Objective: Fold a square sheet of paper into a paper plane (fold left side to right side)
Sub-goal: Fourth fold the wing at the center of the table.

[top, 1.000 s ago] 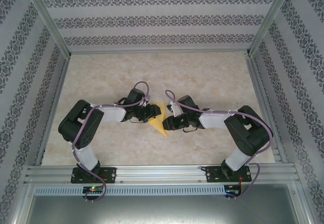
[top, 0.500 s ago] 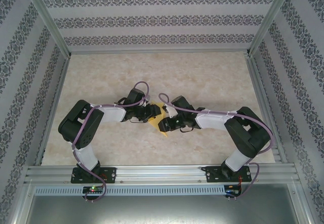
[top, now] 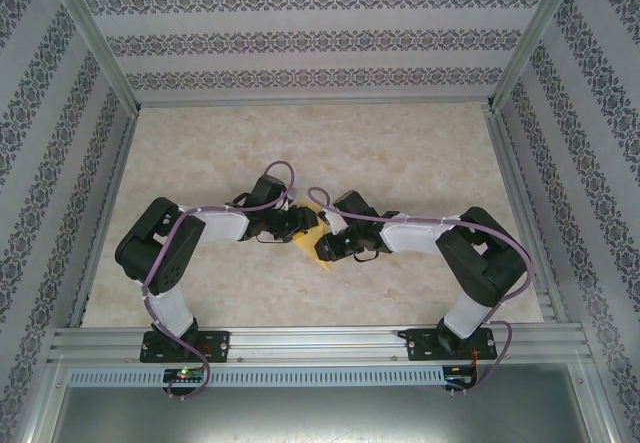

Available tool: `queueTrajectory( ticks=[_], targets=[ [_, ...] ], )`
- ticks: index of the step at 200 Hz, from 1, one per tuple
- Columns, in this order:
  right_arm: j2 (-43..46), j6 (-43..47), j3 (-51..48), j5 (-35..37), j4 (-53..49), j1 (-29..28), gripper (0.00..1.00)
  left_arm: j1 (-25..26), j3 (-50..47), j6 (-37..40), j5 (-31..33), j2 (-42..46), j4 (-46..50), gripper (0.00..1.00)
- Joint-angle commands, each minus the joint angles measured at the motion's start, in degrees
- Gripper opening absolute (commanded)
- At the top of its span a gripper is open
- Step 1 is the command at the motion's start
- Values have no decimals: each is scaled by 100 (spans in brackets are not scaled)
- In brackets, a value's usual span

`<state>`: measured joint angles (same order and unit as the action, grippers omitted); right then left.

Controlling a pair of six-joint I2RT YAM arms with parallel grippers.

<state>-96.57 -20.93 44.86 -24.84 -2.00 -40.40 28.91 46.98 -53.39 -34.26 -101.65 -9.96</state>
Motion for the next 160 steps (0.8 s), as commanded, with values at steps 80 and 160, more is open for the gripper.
queueTrajectory(
  ticks=[80, 160],
  targets=[
    [-97, -109, -61, -555, 339, 138, 0, 73, -40, 83, 140, -5, -1, 50],
    [-216, -121, -136, -661, 385, 209, 2, 72, 25, 118, 163, -149, 72, 50]
  ],
)
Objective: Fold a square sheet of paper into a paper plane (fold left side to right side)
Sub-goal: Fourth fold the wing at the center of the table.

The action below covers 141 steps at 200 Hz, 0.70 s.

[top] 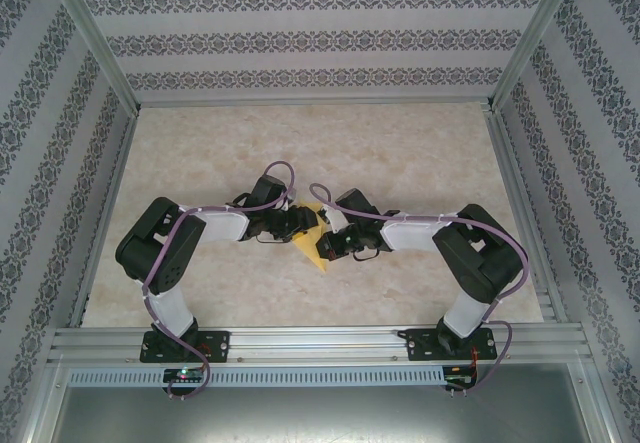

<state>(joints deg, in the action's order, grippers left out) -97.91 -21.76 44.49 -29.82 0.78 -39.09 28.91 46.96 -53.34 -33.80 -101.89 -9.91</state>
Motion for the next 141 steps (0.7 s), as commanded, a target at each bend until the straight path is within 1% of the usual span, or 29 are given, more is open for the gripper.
queueTrajectory(
  ticks=[1, 20, 54, 78, 94, 122, 141],
  targets=[
    [-81, -43, -99, -164, 107, 77, 2, 76, 26, 114, 114, -128, 68, 50],
    [-40, -43, -113, -168, 107, 94, 5, 72, 41, 131, 129, -139, 110, 50],
    [151, -41, -141, -190, 81, 121, 15, 71, 55, 140, 134, -162, 147, 50],
    [381, -104, -194, -346, 102, 211, 23, 71, 56, 140, 141, -174, 156, 50],
    [580, -153, -269, -539, 146, 342, 30, 72, 51, 140, 146, -164, 156, 50],
    [894, -267, -387, -936, 253, 678, 40, 71, 52, 142, 146, -141, 154, 50],
    [941, -462, -454, -1243, 513, 991, 42, 72, 51, 147, 146, -130, 156, 50]
  ],
)
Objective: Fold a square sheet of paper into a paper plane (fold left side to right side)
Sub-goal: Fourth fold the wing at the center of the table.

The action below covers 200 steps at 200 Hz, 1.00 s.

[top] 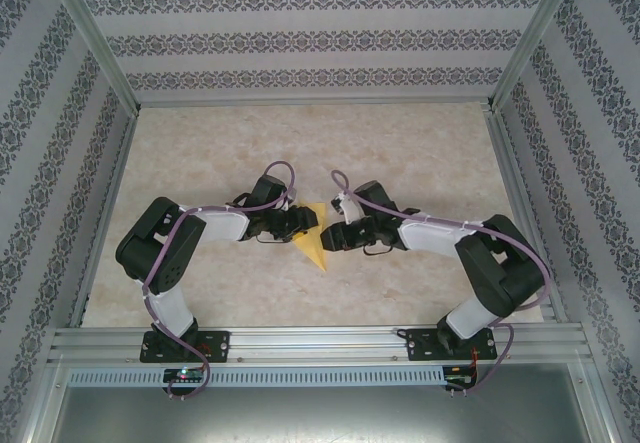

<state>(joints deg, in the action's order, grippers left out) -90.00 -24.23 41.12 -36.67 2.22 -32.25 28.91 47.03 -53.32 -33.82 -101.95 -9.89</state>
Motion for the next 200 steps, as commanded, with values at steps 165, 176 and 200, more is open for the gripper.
queueTrajectory(
  ticks=[165, 176, 200],
  targets=[
    [-1295, -1560, 454, -903, 1632, 517, 31, 72, 62, 146, 134, -114, 153, 50],
    [-1354, -1576, 479, -905, 1655, 500, 29, 78, 66, 146, 137, -114, 153, 50],
    [-1466, -1603, 511, -904, 1677, 476, 24, 71, 70, 155, 127, -110, 158, 50]
  ],
)
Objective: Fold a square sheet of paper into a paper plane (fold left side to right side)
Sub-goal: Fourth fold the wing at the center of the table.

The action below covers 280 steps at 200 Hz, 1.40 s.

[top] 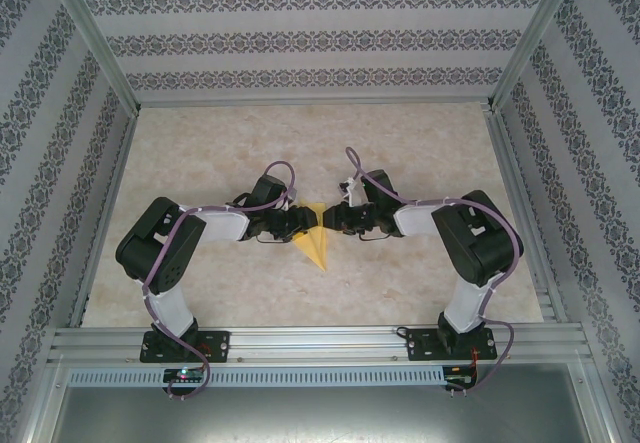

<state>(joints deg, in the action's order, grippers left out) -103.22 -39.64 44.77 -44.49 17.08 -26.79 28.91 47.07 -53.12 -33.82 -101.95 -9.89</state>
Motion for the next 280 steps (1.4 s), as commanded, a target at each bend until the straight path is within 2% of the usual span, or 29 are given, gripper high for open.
queueTrajectory(
  ticks=[1, 45, 94, 280],
  targets=[
    [-145, -62, 154, -121, 190, -72, 24, 76, 66, 136, 125, -112, 161, 50],
    [-215, 168, 255, 146, -166, -72, 9, 71, 74, 140, 131, -108, 164, 50],
    [-308, 493, 391, 497, -657, -64, 8, 80, 75, 171, 123, -102, 198, 50],
    [-517, 894, 659, 877, -1372, -178, 8, 81, 52, 178, 118, -97, 183, 50]
  ],
)
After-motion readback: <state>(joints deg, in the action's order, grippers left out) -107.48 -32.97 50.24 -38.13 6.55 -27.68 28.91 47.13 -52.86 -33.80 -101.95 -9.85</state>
